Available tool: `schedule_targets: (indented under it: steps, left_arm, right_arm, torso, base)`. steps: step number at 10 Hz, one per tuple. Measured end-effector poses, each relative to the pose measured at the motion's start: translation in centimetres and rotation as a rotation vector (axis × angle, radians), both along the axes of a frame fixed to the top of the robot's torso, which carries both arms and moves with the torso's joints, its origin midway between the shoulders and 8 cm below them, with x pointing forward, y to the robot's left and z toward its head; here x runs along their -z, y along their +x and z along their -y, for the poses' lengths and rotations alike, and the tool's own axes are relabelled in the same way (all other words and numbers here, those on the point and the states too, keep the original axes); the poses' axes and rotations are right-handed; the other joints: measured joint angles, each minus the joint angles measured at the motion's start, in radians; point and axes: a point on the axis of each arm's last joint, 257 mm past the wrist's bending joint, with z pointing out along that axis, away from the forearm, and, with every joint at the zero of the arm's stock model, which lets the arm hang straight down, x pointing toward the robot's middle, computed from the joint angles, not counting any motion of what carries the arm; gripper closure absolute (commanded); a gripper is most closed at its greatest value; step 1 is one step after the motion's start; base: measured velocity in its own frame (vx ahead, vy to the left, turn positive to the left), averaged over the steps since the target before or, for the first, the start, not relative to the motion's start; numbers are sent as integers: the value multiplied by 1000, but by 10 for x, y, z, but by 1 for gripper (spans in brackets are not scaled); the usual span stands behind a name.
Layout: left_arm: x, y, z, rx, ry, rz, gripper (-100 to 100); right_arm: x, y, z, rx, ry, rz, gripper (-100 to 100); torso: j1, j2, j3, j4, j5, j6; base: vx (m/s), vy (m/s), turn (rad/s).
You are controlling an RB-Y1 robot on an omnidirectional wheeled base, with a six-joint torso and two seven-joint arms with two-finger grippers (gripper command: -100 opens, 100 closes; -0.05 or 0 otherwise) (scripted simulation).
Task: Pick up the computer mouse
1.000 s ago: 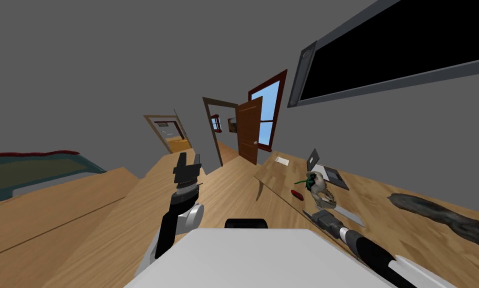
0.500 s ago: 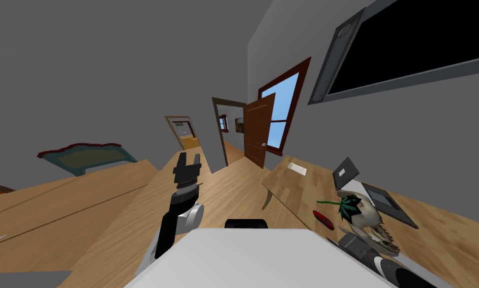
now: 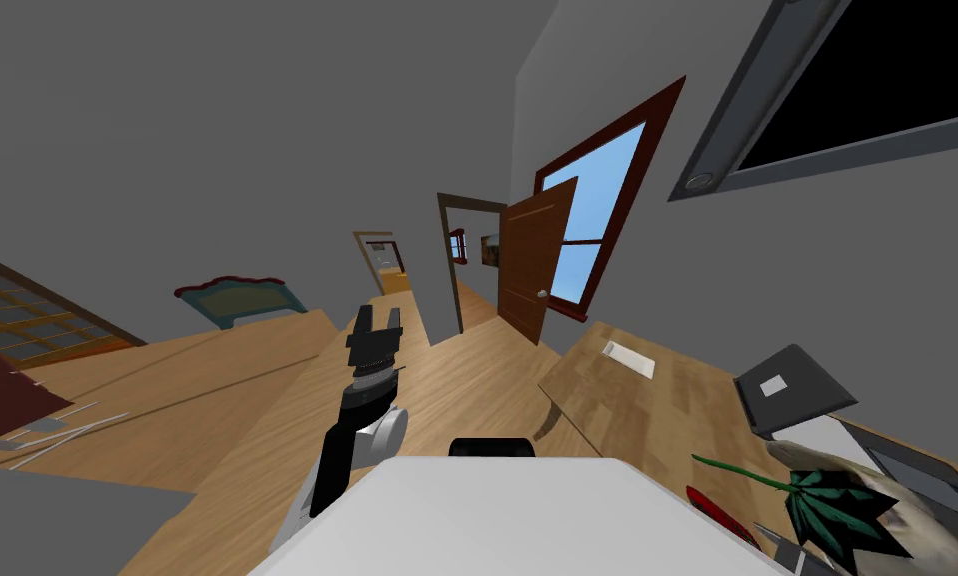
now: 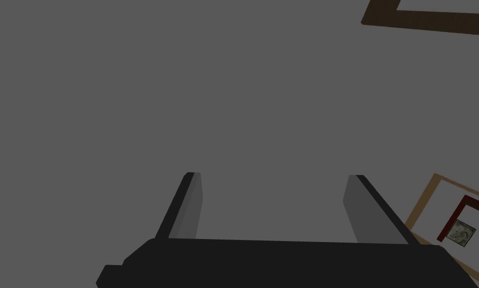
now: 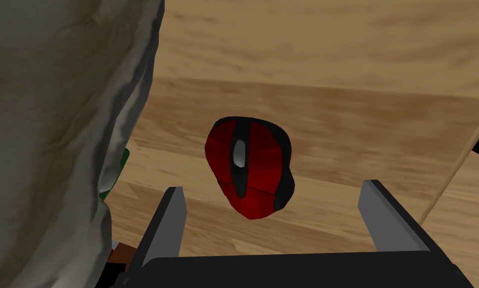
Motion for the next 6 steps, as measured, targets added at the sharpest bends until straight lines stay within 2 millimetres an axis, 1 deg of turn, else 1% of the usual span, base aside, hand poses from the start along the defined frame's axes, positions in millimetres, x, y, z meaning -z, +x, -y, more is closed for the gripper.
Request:
schedule_targets:
  steps: [1,2,3,6]
  left_arm:
    - [0,0,0,0,0,0,0]
    - [0,0,0,0,0,0,0]
    - [0,0,0,0,0,0,0]
    - [0,0,0,0,0,0,0]
  right_arm:
    - [0,-15,4,-3,-11,-29,-100]
    - [-1,-16,5,-3,-12,-31,0]
    - [-1,-16,5,-3,-12,-31,-100]
    - [4,4,-4,-13,-8,-22,-100]
  torso:
    - [-1,0,0,0,0,0]
    - [-1,4,2,1,0,1]
    - [-1,7,4,1,0,1]
    - [-2,11,7,3,-1,1]
  base:
    - [49,-4,11]
    - [10,-1,0]
    - [-11,-14,-31]
    - [-41,-22,-27]
